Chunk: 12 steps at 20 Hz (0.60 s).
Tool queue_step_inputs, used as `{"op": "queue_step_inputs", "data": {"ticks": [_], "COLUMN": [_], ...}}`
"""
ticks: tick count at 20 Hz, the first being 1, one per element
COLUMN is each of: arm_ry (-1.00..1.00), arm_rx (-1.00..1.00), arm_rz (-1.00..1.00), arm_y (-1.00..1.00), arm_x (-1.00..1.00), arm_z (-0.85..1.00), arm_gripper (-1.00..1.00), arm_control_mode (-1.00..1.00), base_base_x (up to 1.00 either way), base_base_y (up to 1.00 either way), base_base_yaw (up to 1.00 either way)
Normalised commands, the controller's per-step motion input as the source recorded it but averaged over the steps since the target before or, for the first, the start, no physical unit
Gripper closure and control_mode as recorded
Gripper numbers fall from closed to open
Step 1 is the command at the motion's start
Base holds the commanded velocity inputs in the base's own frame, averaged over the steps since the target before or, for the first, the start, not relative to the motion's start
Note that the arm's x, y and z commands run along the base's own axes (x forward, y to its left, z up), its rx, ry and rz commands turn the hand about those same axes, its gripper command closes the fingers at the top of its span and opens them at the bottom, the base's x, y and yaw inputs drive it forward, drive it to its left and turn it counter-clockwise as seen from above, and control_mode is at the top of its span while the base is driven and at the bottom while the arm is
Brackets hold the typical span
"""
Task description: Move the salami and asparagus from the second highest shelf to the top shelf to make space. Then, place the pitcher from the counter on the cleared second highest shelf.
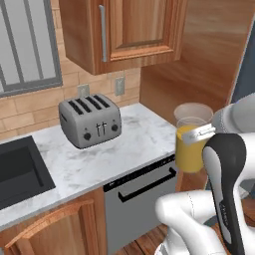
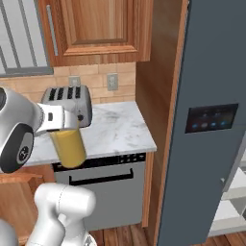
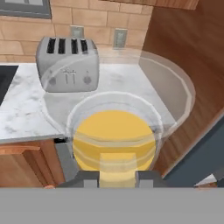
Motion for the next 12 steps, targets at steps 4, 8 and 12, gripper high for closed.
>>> {"op": "queue_step_inputs", "data": {"ticks": [4,8,12], "arm_ry": [0.00,0.00,0.00], "arm_rx": [0.00,0.00,0.00], "arm_rz": [0.00,0.00,0.00], "arm_y": [0.00,0.00,0.00], "arm_x": [0.00,0.00,0.00], "arm_z": [0.00,0.00,0.00], "arm_gripper": [1.00,1.00,1.00], "arm_control_mode": [1.00,1.00,1.00], "base_base_x": [-0.74,-0.31,-0.03], "base_base_y": [-0.22,-0.55,-0.67], "base_base_yaw": [-0.15,-0.28,-0.31]}}
